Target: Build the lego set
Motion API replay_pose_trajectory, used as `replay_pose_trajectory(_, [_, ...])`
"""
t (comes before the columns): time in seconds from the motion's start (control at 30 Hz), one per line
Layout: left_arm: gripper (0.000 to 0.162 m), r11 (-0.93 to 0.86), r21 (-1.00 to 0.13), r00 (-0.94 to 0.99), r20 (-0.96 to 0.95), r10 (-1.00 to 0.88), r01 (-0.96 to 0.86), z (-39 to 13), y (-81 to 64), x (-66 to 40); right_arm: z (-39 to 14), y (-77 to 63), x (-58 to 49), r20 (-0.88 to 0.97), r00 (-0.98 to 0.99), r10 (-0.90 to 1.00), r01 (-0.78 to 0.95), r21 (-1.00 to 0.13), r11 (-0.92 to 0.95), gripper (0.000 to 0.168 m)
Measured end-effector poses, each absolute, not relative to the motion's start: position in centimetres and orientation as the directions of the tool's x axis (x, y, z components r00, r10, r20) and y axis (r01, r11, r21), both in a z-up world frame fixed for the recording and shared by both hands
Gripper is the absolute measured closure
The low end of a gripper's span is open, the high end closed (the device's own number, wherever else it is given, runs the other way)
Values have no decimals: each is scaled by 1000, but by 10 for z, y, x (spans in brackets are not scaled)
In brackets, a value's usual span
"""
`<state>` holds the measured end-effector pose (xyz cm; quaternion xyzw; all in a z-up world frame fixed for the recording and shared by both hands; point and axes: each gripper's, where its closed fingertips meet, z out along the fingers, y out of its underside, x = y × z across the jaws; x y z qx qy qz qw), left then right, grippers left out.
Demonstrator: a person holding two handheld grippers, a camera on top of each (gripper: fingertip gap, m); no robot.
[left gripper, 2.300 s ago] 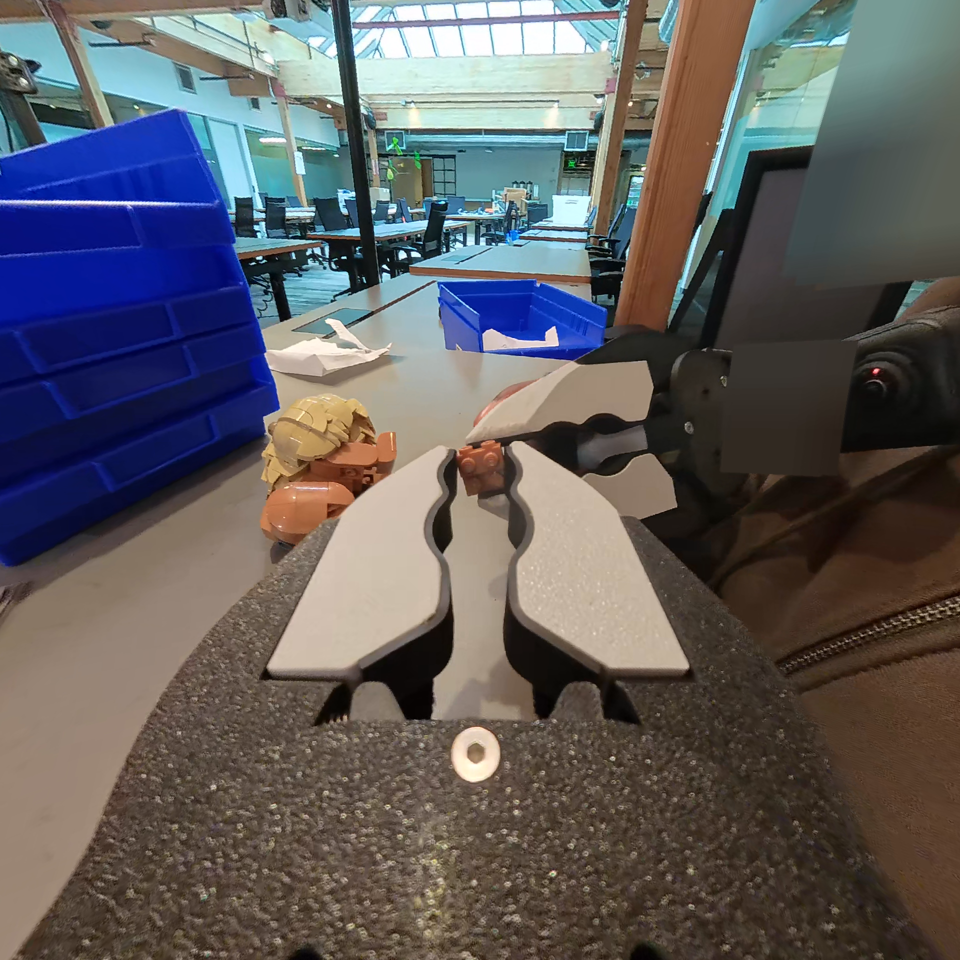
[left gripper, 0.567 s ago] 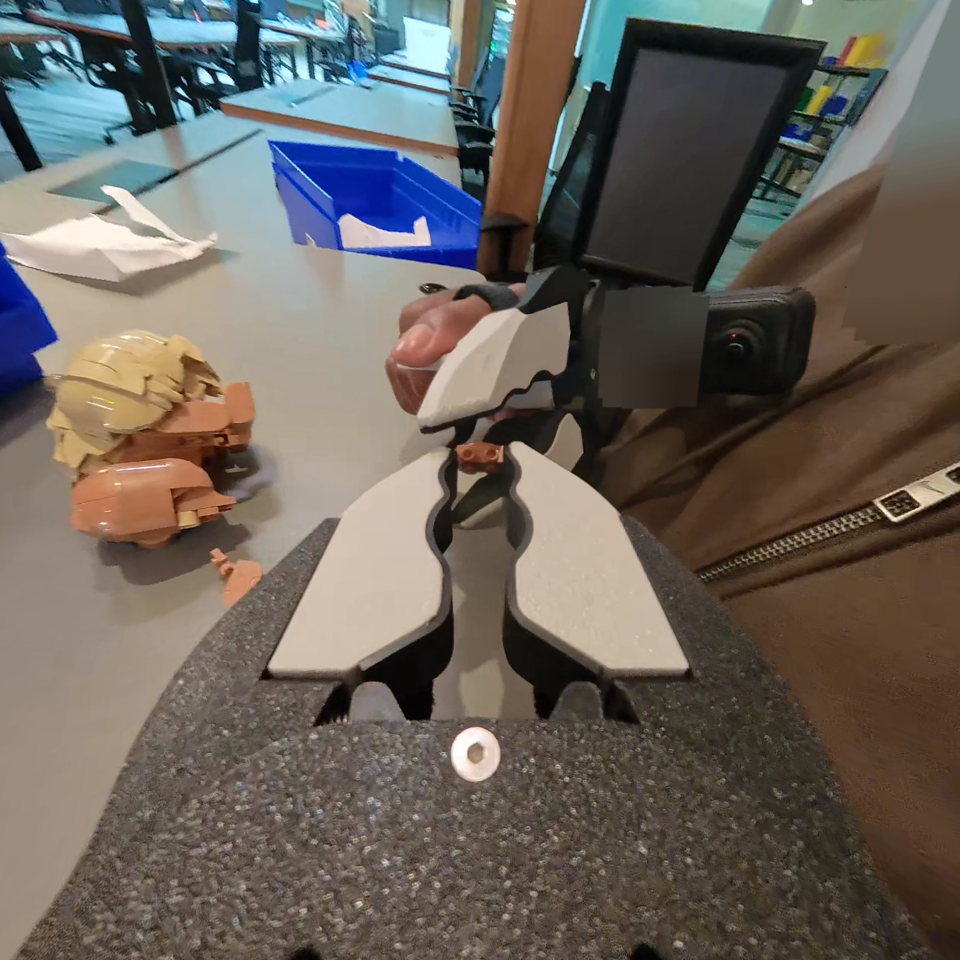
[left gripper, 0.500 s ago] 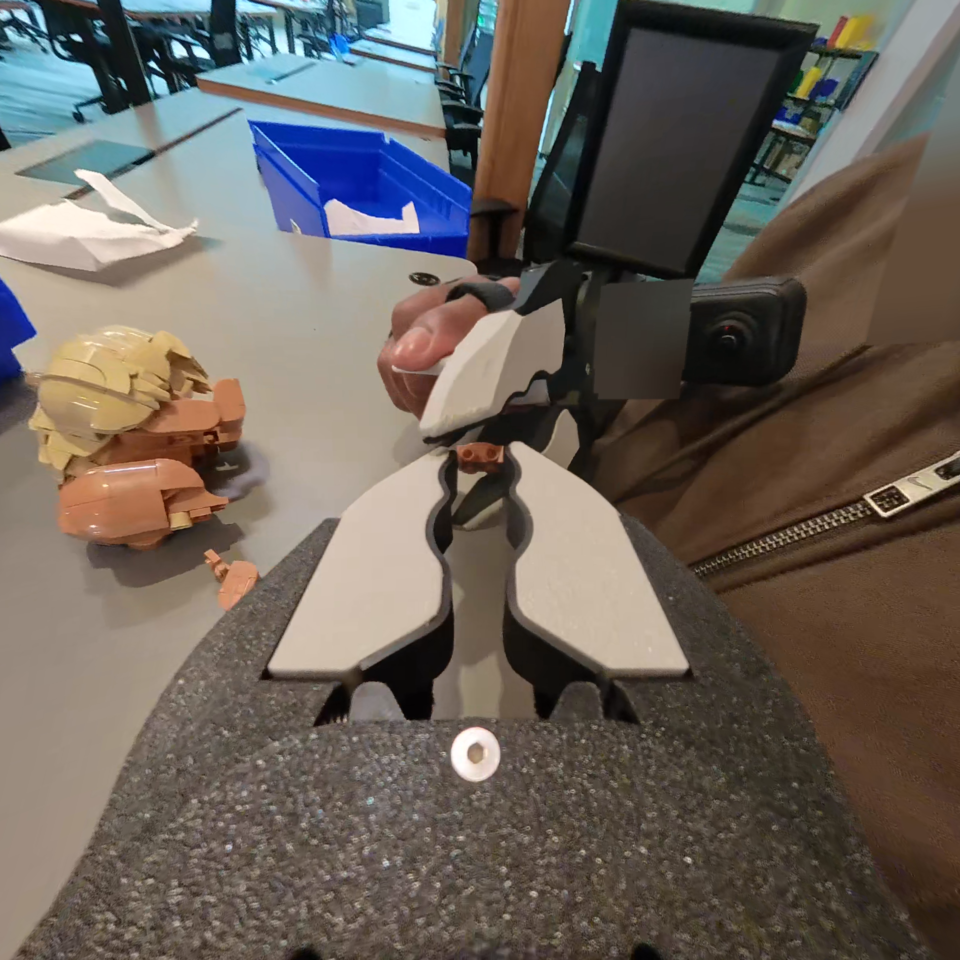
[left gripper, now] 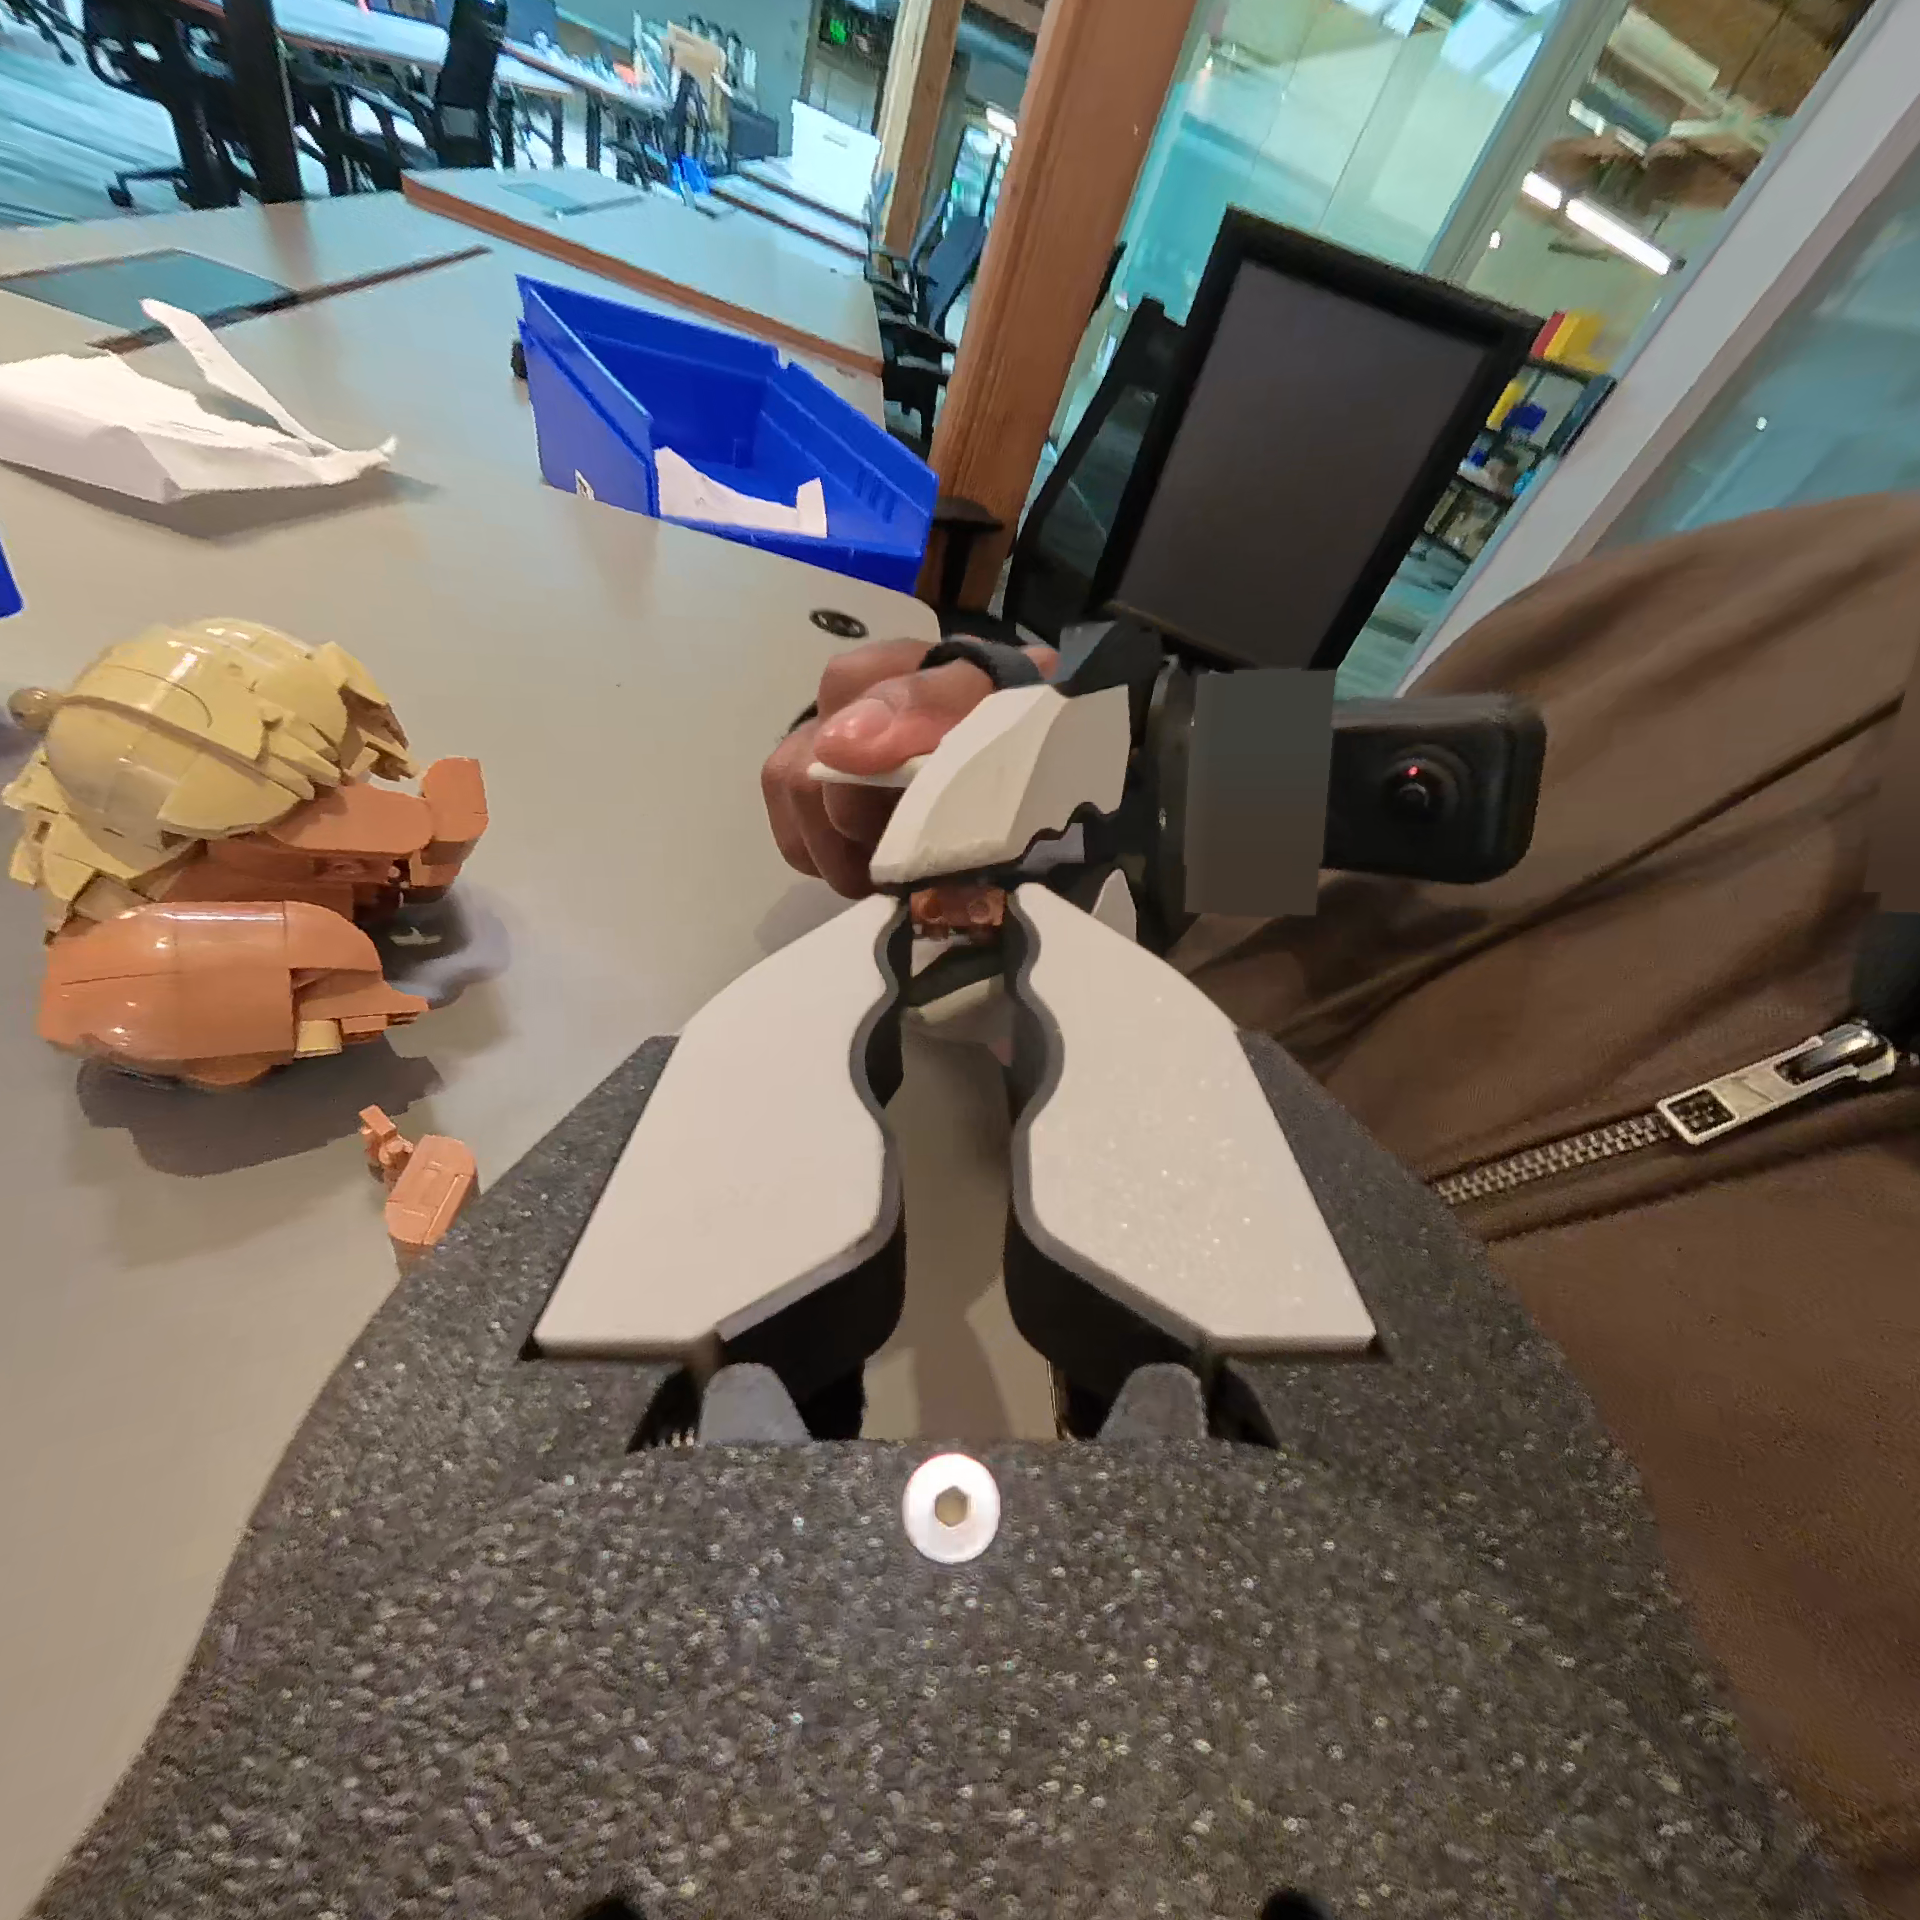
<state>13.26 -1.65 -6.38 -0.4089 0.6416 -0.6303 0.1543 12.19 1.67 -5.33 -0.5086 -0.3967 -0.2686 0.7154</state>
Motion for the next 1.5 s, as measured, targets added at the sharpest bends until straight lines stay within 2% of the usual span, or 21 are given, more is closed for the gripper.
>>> replay_pose_trajectory(0.13, [146,-260,-928,-608,372,-701,-268,-48,-7,131,-46,16,130,812,584,-17,771,-547,326,149])
replay_pose_trajectory(0.27, [146,-398,-892,-585,443,-680,-213,-44,2,132,-42,14,132,796,605,-27,756,-563,335,159])
replay_pose_trajectory(0.37, [146,-451,-868,-584,480,-655,-207,-45,2,132,-43,14,132,800,600,-24,760,-560,331,161])
replay_pose_trajectory(0.63, [145,-321,-910,-578,414,-704,-261,-61,-4,129,-53,11,130,822,566,70,760,-552,341,162])
replay_pose_trajectory(0.9, [135,-268,-918,-561,392,-729,-292,-66,1,128,-64,10,126,832,534,150,764,-551,336,162])
replay_pose_trajectory(1.13, [136,-192,-905,-560,391,-730,-380,-78,-4,128,-74,11,122,843,490,221,780,-538,319,163])
replay_pose_trajectory(1.23, [145,-139,-903,-575,370,-730,-406,-85,-12,127,-73,10,123,838,494,233,776,-546,317,162])
replay_pose_trajectory(1.4, [145,-282,-892,-554,443,-705,-354,-74,-7,134,-63,14,131,829,539,152,771,-558,306,160])
replay_pose_trajectory(1.5, [145,-401,-882,-563,469,-681,-248,-57,-1,136,-60,18,136,820,565,97,774,-567,282,147])
